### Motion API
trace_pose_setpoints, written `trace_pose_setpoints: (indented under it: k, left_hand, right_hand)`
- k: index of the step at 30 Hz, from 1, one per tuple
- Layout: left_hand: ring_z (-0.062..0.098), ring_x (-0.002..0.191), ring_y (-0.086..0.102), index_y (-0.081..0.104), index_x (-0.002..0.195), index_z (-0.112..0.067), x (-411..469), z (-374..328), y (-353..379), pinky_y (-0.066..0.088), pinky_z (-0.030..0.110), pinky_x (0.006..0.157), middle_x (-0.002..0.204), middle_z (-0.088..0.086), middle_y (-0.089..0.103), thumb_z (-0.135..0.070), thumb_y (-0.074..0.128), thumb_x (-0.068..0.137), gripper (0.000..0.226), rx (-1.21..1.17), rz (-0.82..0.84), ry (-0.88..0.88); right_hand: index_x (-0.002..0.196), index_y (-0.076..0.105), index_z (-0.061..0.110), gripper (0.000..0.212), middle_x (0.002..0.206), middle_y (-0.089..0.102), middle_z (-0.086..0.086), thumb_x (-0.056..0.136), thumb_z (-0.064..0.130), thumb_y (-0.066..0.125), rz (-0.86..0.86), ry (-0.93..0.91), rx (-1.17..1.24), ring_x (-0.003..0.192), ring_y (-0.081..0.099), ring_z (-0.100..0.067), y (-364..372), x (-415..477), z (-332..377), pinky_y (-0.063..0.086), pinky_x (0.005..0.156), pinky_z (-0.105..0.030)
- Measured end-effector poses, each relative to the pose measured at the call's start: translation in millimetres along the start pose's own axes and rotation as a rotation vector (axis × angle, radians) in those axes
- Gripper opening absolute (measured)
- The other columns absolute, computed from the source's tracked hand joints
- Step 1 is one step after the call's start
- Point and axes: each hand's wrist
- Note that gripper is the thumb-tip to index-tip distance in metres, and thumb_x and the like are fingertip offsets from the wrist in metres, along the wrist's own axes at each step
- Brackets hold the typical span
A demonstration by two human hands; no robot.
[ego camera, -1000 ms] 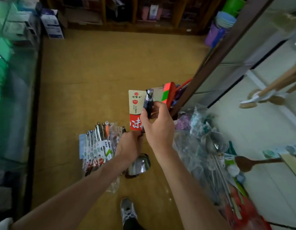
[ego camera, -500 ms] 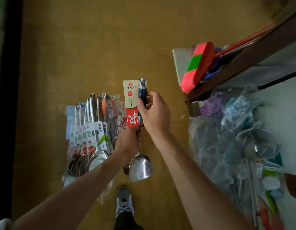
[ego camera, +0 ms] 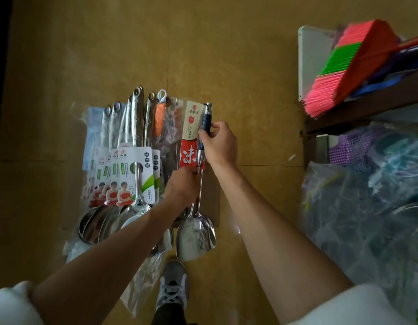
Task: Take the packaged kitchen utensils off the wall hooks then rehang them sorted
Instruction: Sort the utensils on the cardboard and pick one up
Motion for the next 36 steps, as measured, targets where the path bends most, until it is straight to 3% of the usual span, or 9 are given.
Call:
trace_pose_setpoints:
  k: [3, 6, 9, 15, 24, 26, 29, 32, 36]
  left_hand:
    - [0.033, 0.091, 0.068, 0.069, 0.108, -0.01, 9.0, 6.7, 6.5, 0.054, 0.034, 0.076, 0.101, 0.015, 0.072, -0.023, 0.051, 0.095, 0.026, -0.033, 0.007, -0.094]
    - [0.035, 0.095, 0.067, 0.066, 0.112, -0.01, 9.0, 6.5, 8.5, 0.053, 0.036, 0.078, 0.104, 0.015, 0.071, -0.025, 0.052, 0.094, 0.027, -0.036, 0.011, -0.107]
    - [0.035, 0.092, 0.067, 0.065, 0.111, -0.01, 7.1, 4.2, 6.1, 0.055, 0.04, 0.078, 0.101, 0.016, 0.072, -0.023, 0.053, 0.092, 0.026, -0.036, 0.003, -0.099]
    - [0.033, 0.093, 0.068, 0.067, 0.111, -0.012, 1.8, -3.8, -3.1, 0.051, 0.034, 0.072, 0.101, 0.013, 0.072, -0.02, 0.051, 0.093, 0.025, -0.036, -0.024, -0.06]
    - [0.028, 0.096, 0.068, 0.064, 0.12, -0.016, -27.3, -18.6, -19.5, 0.054, 0.035, 0.077, 0.106, 0.009, 0.072, -0.024, 0.053, 0.095, 0.028, -0.005, -0.031, 0.007]
    - [0.029, 0.094, 0.068, 0.061, 0.123, -0.018, -46.1, -27.0, -32.7, 0.056, 0.037, 0.077, 0.107, 0.009, 0.071, -0.031, 0.053, 0.095, 0.032, 0.02, -0.012, 0.043]
    - [0.029, 0.105, 0.064, 0.049, 0.138, -0.022, -85.6, -47.8, -65.2, 0.056, 0.047, 0.085, 0.128, 0.008, 0.061, -0.05, 0.05, 0.095, 0.052, 0.037, -0.054, 0.165]
    - [0.024, 0.142, 0.033, 0.031, 0.151, -0.019, -131.1, -83.5, -113.1, 0.035, 0.049, 0.113, 0.154, 0.006, 0.037, -0.056, 0.045, 0.096, 0.067, 0.162, -0.165, 0.359]
    - [0.028, 0.149, 0.018, 0.022, 0.154, -0.021, -202.5, -147.2, -180.0, 0.021, 0.05, 0.12, 0.161, 0.009, 0.023, -0.063, 0.038, 0.094, 0.075, 0.274, -0.258, 0.57]
  right_hand:
    - [0.124, 0.058, 0.013, 0.036, 0.112, 0.067, -0.006, 0.091, 0.025, 0.068, 0.146, 0.069, -0.051, 0.091, 0.066, -0.02, 16.3, 3.1, -16.5, 0.055, 0.075, -0.034]
    - [0.128, 0.059, 0.012, 0.037, 0.111, 0.068, -0.006, 0.092, 0.019, 0.066, 0.218, 0.102, -0.07, 0.094, 0.066, -0.022, 21.9, -4.7, -27.4, 0.047, 0.07, -0.029]
    - [0.13, 0.06, 0.01, 0.037, 0.116, 0.068, -0.007, 0.094, 0.017, 0.065, 0.235, 0.12, -0.059, 0.097, 0.064, -0.019, 21.4, -11.9, -31.0, 0.04, 0.07, -0.024]
    - [0.131, 0.059, 0.009, 0.039, 0.116, 0.067, -0.01, 0.093, 0.018, 0.065, 0.256, 0.135, -0.035, 0.098, 0.064, -0.021, 17.3, -16.9, -27.9, 0.042, 0.072, -0.024]
    - [0.13, 0.059, 0.008, 0.038, 0.112, 0.068, -0.007, 0.096, 0.024, 0.064, 0.252, 0.139, -0.005, 0.093, 0.062, -0.018, -18.4, -45.3, -10.1, 0.044, 0.071, -0.024]
    - [0.135, 0.056, 0.01, 0.043, 0.121, 0.066, -0.007, 0.098, 0.033, 0.059, 0.217, 0.107, -0.028, 0.104, 0.062, -0.02, -40.3, -58.1, 4.3, 0.042, 0.074, -0.022]
    - [0.144, 0.048, 0.012, 0.055, 0.14, 0.055, -0.008, 0.1, 0.045, 0.051, 0.096, -0.036, -0.092, 0.129, 0.051, -0.024, -86.9, -86.3, 32.0, 0.041, 0.098, -0.03]
    - [0.149, 0.041, 0.012, 0.066, 0.151, 0.046, -0.01, 0.1, 0.055, 0.042, -0.074, -0.18, -0.124, 0.14, 0.04, -0.024, -145.5, -127.9, 63.3, 0.034, 0.115, -0.039]
    - [0.15, 0.039, 0.013, 0.072, 0.153, 0.042, -0.012, 0.097, 0.061, 0.033, -0.303, -0.267, -0.13, 0.143, 0.035, -0.024, -222.5, -195.8, 102.0, 0.031, 0.117, -0.04]
Point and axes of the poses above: each hand's wrist, its own x-axis towards the middle knuckle, its own y-axis out of the palm, z = x × y
